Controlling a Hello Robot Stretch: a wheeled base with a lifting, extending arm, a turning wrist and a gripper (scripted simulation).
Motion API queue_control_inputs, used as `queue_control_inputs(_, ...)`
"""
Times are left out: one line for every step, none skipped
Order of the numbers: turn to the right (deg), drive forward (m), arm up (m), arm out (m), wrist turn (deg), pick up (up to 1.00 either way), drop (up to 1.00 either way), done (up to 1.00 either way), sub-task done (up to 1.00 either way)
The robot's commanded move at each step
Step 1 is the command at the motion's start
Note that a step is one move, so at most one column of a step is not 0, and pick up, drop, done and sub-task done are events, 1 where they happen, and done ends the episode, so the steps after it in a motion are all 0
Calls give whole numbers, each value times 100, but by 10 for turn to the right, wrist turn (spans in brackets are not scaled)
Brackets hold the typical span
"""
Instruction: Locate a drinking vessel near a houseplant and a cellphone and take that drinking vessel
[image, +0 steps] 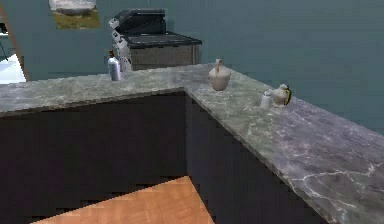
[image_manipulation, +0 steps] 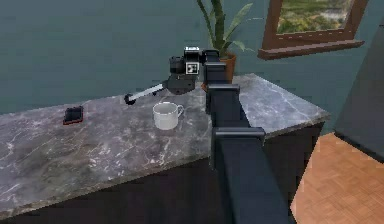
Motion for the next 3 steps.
queue_control_inputs(0,0,0,0,120,0,0,0,0)
queue_control_inputs(0,0,-16,0,0,0,0,0,0)
queue_control_inputs(0,0,0,0,0,100,0,0,0)
